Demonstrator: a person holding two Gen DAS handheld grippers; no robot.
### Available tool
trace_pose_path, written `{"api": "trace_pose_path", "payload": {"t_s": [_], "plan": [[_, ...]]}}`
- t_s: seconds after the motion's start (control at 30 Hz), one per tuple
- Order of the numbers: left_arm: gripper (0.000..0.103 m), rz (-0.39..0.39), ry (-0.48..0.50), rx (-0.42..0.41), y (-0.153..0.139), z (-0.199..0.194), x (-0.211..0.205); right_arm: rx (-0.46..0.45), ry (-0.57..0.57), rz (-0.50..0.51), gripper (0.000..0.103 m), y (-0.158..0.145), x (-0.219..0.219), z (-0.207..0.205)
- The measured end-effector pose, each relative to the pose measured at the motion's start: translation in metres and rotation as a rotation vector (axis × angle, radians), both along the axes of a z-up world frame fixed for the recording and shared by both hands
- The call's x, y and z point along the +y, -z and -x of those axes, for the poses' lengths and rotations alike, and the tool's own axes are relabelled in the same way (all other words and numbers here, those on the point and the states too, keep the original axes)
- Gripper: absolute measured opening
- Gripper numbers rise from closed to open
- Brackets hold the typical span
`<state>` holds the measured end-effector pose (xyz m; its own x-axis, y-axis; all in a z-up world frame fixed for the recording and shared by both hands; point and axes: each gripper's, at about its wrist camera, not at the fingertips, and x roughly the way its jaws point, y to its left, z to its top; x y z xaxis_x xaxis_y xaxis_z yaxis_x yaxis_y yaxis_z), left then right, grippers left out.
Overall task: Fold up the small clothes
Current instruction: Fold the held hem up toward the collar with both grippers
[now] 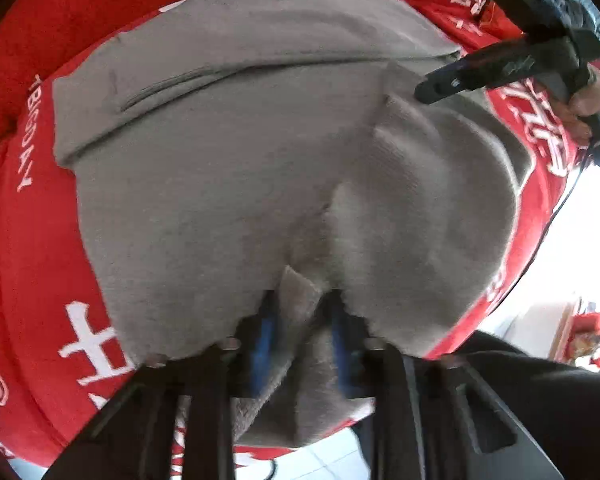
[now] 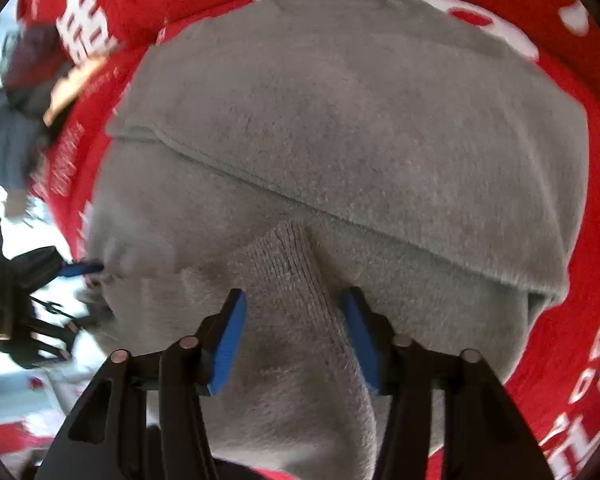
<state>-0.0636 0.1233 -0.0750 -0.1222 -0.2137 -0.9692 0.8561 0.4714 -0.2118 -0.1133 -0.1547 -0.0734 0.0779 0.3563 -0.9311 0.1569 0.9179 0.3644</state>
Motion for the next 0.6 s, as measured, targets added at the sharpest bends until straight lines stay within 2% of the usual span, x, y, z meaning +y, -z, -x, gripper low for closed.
{"api": "trace_pose_path", "payload": {"t_s": [0.03,0.17,0.37,0.6], "plan": [[0.017,0.004,-0.004,-0.004,-0.002,0.001,0.001,0.002,-0.048,0.040,0.006,-0.004,0.006,0.000],[0.011,0.062,-0.136,0.048,-0.019,-0.012,0.019,-0.057,-0.052,0.072,0.007,-0.029,0.009,0.015],[0.008,0.161,-0.294,0.028,-0.061,-0.044,0.045,-0.148,0.106,0.094,0.007,-0.074,-0.022,0.039],[0.008,0.232,-0.359,0.008,-0.083,-0.088,0.033,-0.217,0.155,0.167,0.007,-0.108,-0.036,0.038]]}}
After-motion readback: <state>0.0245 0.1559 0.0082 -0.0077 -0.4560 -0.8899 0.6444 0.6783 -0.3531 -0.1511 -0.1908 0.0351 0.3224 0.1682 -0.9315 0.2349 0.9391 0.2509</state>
